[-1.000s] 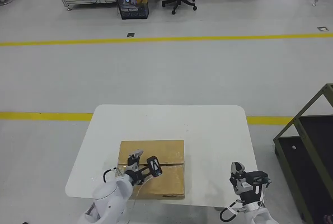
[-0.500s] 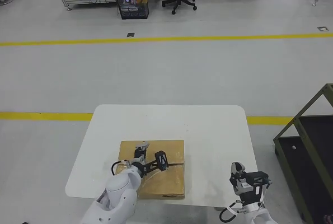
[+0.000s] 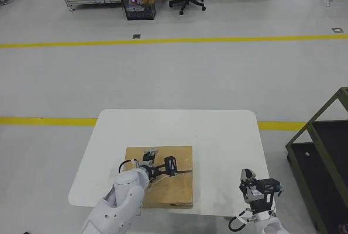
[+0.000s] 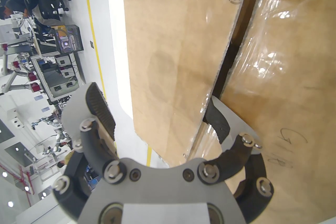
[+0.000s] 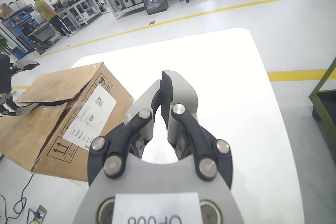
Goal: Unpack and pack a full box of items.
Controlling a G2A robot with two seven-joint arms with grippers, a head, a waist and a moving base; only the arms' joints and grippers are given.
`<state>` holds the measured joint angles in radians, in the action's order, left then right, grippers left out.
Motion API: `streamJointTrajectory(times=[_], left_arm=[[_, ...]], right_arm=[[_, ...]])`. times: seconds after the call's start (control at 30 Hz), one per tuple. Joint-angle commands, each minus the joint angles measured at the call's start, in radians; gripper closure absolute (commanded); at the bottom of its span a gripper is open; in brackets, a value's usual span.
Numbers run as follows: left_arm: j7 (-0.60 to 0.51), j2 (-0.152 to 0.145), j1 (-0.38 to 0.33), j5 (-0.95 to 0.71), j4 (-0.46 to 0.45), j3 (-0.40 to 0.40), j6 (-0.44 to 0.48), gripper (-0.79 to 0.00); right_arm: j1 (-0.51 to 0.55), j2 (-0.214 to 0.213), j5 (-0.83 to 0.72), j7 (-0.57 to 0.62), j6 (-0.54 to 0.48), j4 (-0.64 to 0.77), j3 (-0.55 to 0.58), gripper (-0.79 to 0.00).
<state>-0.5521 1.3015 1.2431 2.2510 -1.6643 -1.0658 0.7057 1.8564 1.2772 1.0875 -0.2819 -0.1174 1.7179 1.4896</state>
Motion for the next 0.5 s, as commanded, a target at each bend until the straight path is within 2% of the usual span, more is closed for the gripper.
streamJointTrajectory(times=[0.0,0.3,0.37,0.4,0.43,0.47], left_arm=[[0.003,0.001,-0.004,0.000,0.006,0.000,-0.014,-0.785],[0.081,0.011,-0.056,0.058,0.083,0.045,-0.149,-0.785],[0.091,0.013,-0.067,0.067,0.106,0.054,-0.165,-0.453],[0.102,0.014,-0.070,0.070,0.114,0.059,-0.173,-0.157],[0.111,0.015,-0.073,0.070,0.121,0.061,-0.182,0.000],[0.121,0.016,-0.075,0.073,0.124,0.062,-0.195,0.000]], right_arm=[[0.000,0.000,0.000,0.001,0.002,0.001,0.000,0.000],[0.001,0.001,-0.001,0.006,0.003,0.007,0.006,-0.003],[0.001,0.001,-0.004,0.005,0.002,0.007,0.007,-0.003],[0.002,0.001,-0.005,0.006,0.002,0.006,0.008,-0.003],[0.002,0.001,-0.005,0.007,0.002,0.006,0.009,-0.003],[0.002,0.001,-0.005,0.007,0.001,0.007,0.010,-0.003]])
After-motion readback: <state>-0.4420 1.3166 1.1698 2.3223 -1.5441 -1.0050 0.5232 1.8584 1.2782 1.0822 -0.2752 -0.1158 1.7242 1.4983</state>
